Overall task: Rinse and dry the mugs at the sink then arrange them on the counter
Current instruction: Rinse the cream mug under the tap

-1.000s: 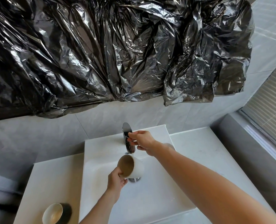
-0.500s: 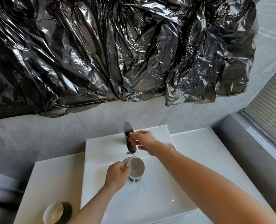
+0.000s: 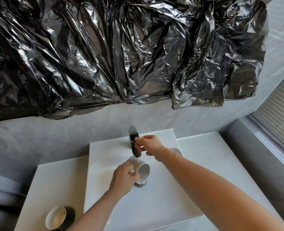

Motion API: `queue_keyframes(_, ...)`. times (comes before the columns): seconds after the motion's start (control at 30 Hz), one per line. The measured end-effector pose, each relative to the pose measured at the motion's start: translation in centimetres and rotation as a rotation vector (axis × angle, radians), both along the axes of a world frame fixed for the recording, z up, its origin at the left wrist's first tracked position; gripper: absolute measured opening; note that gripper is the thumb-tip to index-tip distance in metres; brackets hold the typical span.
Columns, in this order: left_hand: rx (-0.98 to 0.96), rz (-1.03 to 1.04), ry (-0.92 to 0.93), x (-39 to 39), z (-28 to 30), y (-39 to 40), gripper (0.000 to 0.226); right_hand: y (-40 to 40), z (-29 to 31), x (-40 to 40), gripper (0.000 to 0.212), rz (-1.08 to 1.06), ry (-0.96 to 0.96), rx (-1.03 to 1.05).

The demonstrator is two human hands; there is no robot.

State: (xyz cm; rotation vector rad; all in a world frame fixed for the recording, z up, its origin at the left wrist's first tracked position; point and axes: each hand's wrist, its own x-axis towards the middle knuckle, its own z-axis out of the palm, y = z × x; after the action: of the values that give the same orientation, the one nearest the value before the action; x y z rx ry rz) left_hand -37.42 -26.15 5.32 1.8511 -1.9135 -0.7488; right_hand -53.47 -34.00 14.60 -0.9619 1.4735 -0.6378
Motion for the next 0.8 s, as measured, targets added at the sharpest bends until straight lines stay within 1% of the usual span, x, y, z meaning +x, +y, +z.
queue_keyframes(0.1,0.170,0.174,0.144,0.3,-0.2,0.6,0.044,0.6,-0.3,0.0,0.021,0.009,0.078,-0.047)
queue_keyframes(0.2,0.308,0.297,0.319,1.4,-0.3,1.1,0.042,2.1,-0.2,-0.1,0.025,-0.029,0.056,-0.084)
queue_keyframes(0.27,0.369,0.323,0.401,2.4,-0.6,1.5,0.046,4.1,-0.3,-0.7,0.029,-0.035,0.022,-0.107)
queue_keyframes(0.33,0.380,0.289,0.442,3.2,-0.6,2.2,0.053,7.0,-0.8,-1.8,0.032,-0.034,-0.009,-0.114)
queue_keyframes(0.37,0.361,0.260,0.412,3.6,-0.4,2.5,0.056,8.5,-1.2,-2.7,0.030,-0.031,-0.009,-0.114)
queue_keyframes(0.4,0.329,0.220,0.342,3.8,-0.2,2.9,0.056,10.1,-1.7,-3.6,0.028,-0.026,0.001,-0.111)
queue_keyframes(0.47,0.240,0.107,0.114,4.3,0.3,3.5,0.050,13.1,-2.8,-5.5,0.022,-0.011,0.050,-0.092)
queue_keyframes(0.57,0.109,-0.092,-0.210,4.9,1.3,4.3,0.044,17.3,-4.7,-7.9,0.015,0.008,0.174,-0.073)
queue_keyframes(0.67,0.017,-0.237,-0.441,4.9,2.0,5.1,0.032,21.1,-6.8,-9.4,0.010,0.005,0.297,-0.083)
queue_keyframes(0.73,-0.009,-0.303,-0.562,4.6,2.3,5.6,0.027,23.3,-8.2,-10.0,0.013,0.031,0.377,-0.096)
queue_keyframes(0.8,-0.016,-0.369,-0.689,4.1,2.7,5.9,0.029,25.4,-9.6,-10.2,0.017,0.079,0.488,-0.116)
